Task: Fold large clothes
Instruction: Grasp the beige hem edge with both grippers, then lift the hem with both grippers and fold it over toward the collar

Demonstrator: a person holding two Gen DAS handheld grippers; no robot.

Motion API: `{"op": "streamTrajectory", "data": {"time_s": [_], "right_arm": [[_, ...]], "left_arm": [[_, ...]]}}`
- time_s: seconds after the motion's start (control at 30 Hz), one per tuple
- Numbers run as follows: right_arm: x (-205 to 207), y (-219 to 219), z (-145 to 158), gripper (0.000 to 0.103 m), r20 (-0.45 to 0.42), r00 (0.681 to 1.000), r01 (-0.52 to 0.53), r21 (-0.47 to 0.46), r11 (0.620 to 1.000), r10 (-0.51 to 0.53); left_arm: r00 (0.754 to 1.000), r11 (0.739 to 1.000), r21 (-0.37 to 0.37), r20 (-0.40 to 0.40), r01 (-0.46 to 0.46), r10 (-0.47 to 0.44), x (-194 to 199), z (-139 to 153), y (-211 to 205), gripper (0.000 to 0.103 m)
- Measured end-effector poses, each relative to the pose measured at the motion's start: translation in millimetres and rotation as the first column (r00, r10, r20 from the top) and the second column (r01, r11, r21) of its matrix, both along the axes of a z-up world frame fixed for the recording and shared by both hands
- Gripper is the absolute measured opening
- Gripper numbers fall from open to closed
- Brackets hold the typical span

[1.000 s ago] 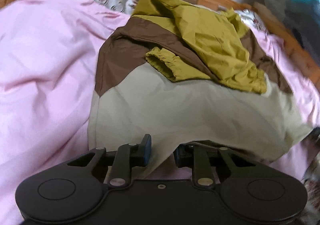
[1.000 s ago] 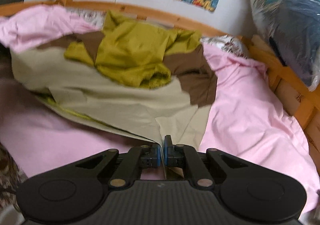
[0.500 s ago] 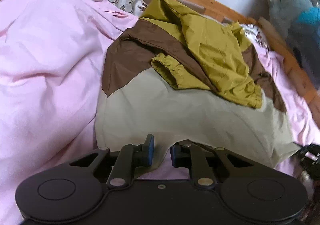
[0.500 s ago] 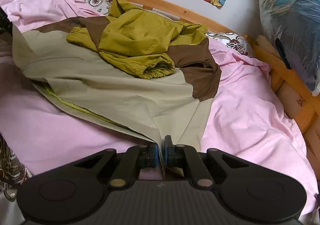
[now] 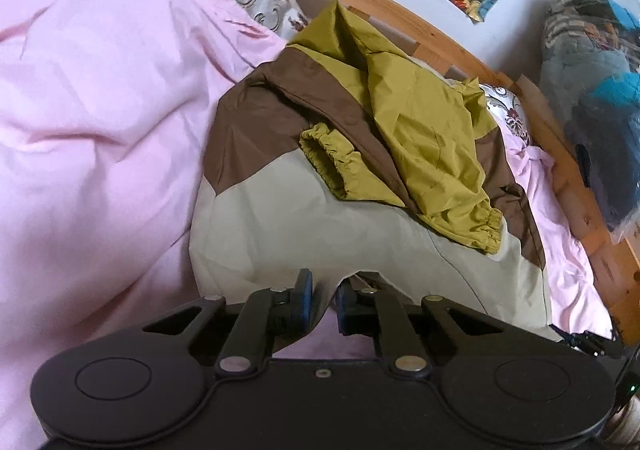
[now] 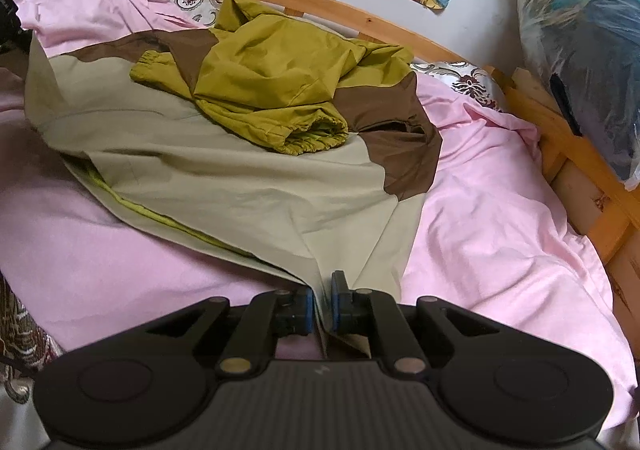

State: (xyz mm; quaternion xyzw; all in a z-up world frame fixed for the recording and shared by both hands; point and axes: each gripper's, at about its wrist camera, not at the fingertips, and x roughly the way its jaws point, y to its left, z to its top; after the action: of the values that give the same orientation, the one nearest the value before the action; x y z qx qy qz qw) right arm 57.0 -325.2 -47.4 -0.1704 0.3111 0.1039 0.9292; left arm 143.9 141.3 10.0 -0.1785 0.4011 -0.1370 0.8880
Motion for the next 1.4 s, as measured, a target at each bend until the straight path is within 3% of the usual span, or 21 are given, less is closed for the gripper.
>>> {"op": "streamTrajectory", "data": {"time_s": [0.07, 0.13, 0.2, 0.27, 0.33, 0.37, 0.43, 0.47, 0.57, 0.67, 0.73, 0.8, 0.87, 0.97, 1.0, 1.03, 1.1, 1.3, 1.4], "right_arm": [[0, -1, 0, 0.008, -0.002, 1.000, 0.001, 0.002, 1.000, -0.001], [0, 0, 0, 0.008, -0.001, 1.000, -0.001, 0.001, 1.000, 0.001], [1, -1, 0, 0.008, 0.008, 1.000, 0.000, 0.003, 1.000, 0.000], [0, -3, 4, 0.008, 0.032, 0.999, -0.002, 0.025, 1.000, 0.001], [-1, -5, 9, 0.006, 0.063, 0.998, -0.006, 0.052, 0.999, 0.002], [0, -6, 12, 0.005, 0.082, 0.997, -0.008, 0.070, 0.997, 0.002], [1, -8, 20, 0.004, 0.122, 0.993, -0.011, 0.123, 0.992, -0.004], [2, -10, 24, 0.004, 0.136, 0.991, -0.011, 0.148, 0.989, -0.009], [10, -16, 40, 0.004, 0.179, 0.983, -0.011, 0.252, 0.968, -0.036], [18, -25, 57, 0.003, 0.224, 0.972, -0.015, 0.333, 0.943, -0.064], [23, -27, 67, 0.003, 0.246, 0.966, -0.013, 0.360, 0.933, -0.081], [27, -27, 75, 0.003, 0.256, 0.962, -0.006, 0.376, 0.927, -0.098], [29, -26, 82, 0.003, 0.271, 0.956, -0.004, 0.388, 0.922, -0.110], [28, -20, 88, 0.003, 0.297, 0.948, -0.004, 0.377, 0.926, -0.117], [27, -18, 89, 0.003, 0.301, 0.946, -0.003, 0.370, 0.929, -0.117], [25, -17, 89, 0.003, 0.304, 0.945, -0.001, 0.362, 0.932, -0.118], [21, -15, 88, 0.002, 0.303, 0.946, 0.006, 0.354, 0.935, -0.120], [-7, -22, 94, 0.002, 0.322, 0.935, 0.030, 0.347, 0.937, -0.150], [-27, -28, 105, 0.002, 0.340, 0.927, 0.035, 0.344, 0.938, -0.159]], "left_arm": [[1.000, 0.999, 0.029, 0.006, 0.017, -0.017, -2, 1, -4, 0.013], [0.998, 0.993, 0.105, 0.023, 0.051, -0.054, -6, 1, -11, 0.014], [0.996, 0.980, 0.185, 0.031, 0.078, -0.085, -11, -1, -19, 0.021], [0.993, 0.963, 0.251, 0.033, 0.098, -0.109, -16, -5, -26, 0.037], [0.990, 0.944, 0.308, 0.044, 0.114, -0.133, -22, -9, -33, 0.063], [0.987, 0.930, 0.347, 0.057, 0.123, -0.152, -25, -11, -38, 0.069], [0.975, 0.890, 0.429, 0.084, 0.153, -0.208, -33, -15, -51, 0.082], [0.965, 0.863, 0.474, 0.091, 0.176, -0.247, -37, -17, -59, 0.084], [0.930, 0.770, 0.591, 0.087, 0.241, -0.358, -47, -28, -82, 0.085], [0.911, 0.642, 0.728, 0.058, 0.241, -0.407, -49, -44, -106, 0.085], [0.911, 0.611, 0.755, 0.042, 0.240, -0.410, -47, -51, -113, 0.085], [0.919, 0.619, 0.749, 0.035, 0.237, -0.394, -42, -51, -111, 0.080], [0.927, 0.632, 0.739, 0.027, 0.233, -0.374, -38, -48, -106, 0.067], [0.940, 0.620, 0.758, 0.026, 0.203, -0.340, -36, -45, -100, 0.031], [0.945, 0.626, 0.757, 0.035, 0.187, -0.325, -35, -43, -96, 0.012], [0.949, 0.643, 0.746, 0.052, 0.170, -0.311, -36, -40, -91, 0.005], [0.951, 0.685, 0.718, 0.111, 0.124, -0.289, -41, -29, -83, 0.001], [0.925, 0.745, 0.667, 0.273, 0.015, -0.263, -72, 19, -77, 0.000], [0.915, 0.776, 0.631, 0.314, -0.003, -0.252, -93, 45, -75, 0.000]]}}
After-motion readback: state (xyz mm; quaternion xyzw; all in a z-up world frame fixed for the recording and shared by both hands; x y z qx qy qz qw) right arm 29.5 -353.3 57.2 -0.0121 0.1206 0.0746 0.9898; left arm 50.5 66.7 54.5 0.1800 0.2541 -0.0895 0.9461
